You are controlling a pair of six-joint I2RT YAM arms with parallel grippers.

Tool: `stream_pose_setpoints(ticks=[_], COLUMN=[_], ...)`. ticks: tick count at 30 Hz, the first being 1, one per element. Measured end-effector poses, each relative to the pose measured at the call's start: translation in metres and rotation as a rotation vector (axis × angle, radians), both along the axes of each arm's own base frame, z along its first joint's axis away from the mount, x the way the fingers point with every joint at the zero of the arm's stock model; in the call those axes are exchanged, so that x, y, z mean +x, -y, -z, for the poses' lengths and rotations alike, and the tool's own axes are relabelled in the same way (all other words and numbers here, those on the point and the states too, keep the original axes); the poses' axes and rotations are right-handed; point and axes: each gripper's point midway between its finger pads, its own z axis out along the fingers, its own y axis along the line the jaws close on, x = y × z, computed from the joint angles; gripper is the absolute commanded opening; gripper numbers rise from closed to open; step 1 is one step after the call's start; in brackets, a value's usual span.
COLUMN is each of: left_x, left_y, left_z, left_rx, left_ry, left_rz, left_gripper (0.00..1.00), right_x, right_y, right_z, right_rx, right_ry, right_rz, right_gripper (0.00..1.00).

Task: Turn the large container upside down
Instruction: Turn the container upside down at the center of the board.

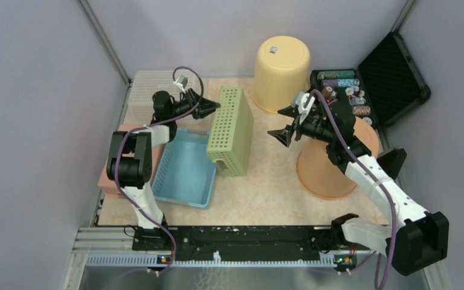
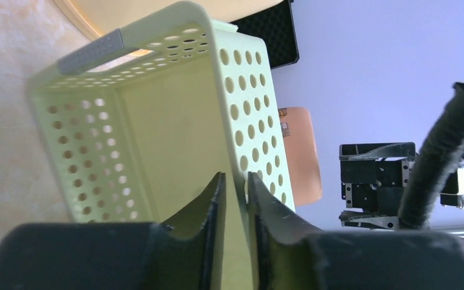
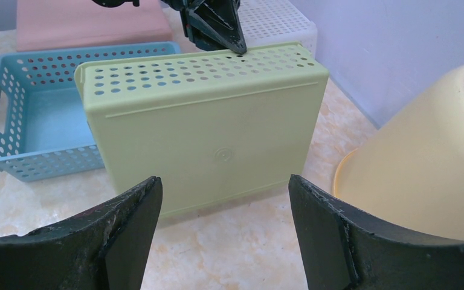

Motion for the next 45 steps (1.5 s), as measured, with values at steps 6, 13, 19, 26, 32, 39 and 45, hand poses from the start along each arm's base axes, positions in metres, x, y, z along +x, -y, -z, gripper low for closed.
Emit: stream_pose_setpoints(ticks=[6,13,19,26,32,39,45], left_x=[0.0,-0.002,-0.003,-0.005,-0.008,-0.015,-0.018], left_y=[-0.002,-0.003,-0.004,-0.004,-0.002,0.005,0.006], left_z=[0.008,0.017,0.017,0.016,0.015,0.019,0.033], left_rx=[0.03,0.05,0.053,0.054,0.064,0.099,0.124], left_ry=[-0.024,-0.046,-0.059,-0.069,-0.07,-0.06,-0.086], left_rz=[-0.001,0.007,0.006,0.001,-0.003,0.007,0.003], left_gripper=[0.12,0.12,0.08,0.03,0.0,0.0,0.01], right_x=[0.0,0.0,0.0,0.0,0.001,0.001,0.001], right_y=[0.0,0.0,0.0,-0.001,-0.001,-0.001,-0.001], right_z=[0.0,-0.001,-0.001,0.0,0.003,0.003,0.003], right_rx=[0.0,0.001,0.002,0.002,-0.001,-0.001,-0.001], right_ry=[0.001,0.002,0.002,0.001,-0.008,-0.01,-0.01], right_rz=[0.0,0.0,-0.003,-0.004,-0.004,-0.004,-0.004], right_gripper=[0.77,0.77,0.77,0.77,0.77,0.77,0.77])
